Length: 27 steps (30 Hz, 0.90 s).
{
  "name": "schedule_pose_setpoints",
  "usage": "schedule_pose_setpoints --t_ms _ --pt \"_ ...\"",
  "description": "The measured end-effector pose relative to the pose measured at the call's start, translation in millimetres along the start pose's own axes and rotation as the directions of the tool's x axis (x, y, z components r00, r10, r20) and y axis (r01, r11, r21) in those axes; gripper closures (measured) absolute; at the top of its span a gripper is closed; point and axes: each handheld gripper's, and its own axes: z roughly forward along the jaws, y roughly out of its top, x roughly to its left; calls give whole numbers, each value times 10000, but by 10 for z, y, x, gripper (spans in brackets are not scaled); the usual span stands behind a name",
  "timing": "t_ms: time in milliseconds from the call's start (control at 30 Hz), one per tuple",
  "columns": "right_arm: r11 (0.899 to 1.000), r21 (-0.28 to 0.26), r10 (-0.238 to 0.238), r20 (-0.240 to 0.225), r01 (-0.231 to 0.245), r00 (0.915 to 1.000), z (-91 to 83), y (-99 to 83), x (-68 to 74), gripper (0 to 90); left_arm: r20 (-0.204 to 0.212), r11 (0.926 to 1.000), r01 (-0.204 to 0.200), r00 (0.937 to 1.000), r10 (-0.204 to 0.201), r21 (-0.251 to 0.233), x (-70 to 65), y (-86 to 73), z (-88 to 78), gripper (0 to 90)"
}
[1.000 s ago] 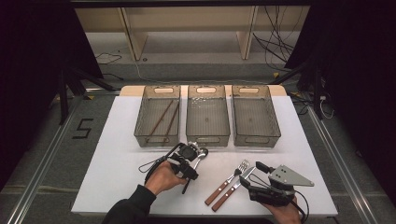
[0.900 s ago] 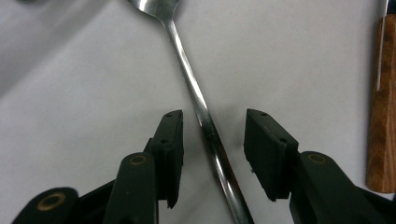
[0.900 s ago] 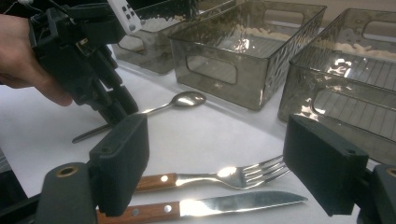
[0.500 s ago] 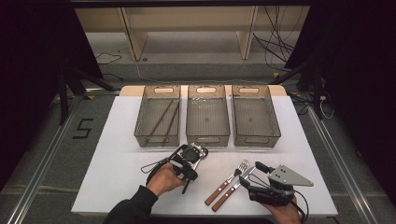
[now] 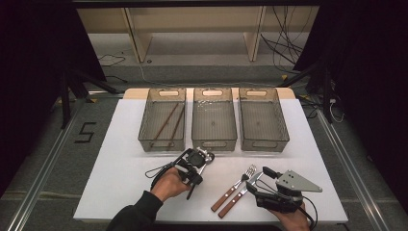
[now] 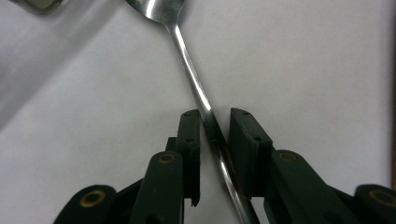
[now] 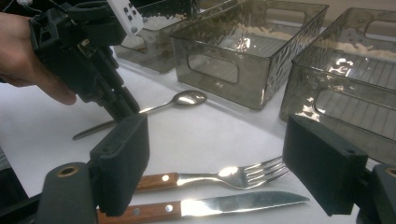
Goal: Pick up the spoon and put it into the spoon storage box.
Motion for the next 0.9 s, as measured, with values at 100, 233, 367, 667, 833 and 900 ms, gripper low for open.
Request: schedule_pose_setpoints --t_ms 100,233,367,667,833,900 --pt "10000 9 4 2 -4 10000 0 0 0 236 -14 10000 18 10000 -18 1 16 0 -1 768" --pt "10000 3 14 2 -14 10000 2 -1 1 236 116 10000 64 9999 -64 -4 43 -2 -3 784" --pt "10000 0 16 7 -16 10000 5 -3 -1 236 163 9999 133 9998 -132 -56 61 -6 -2 813" --pt "10000 21 38 3 -38 10000 7 -3 -5 236 405 9997 121 9991 -113 -214 106 -22 -6 840" --pt "10000 17 50 15 -50 10000 5 -4 -9 237 618 9993 214 9979 -194 -322 130 -32 -4 843" --pt "10000 11 51 16 -51 10000 5 -3 -9 236 591 9995 112 9982 -94 -311 132 -32 -9 844"
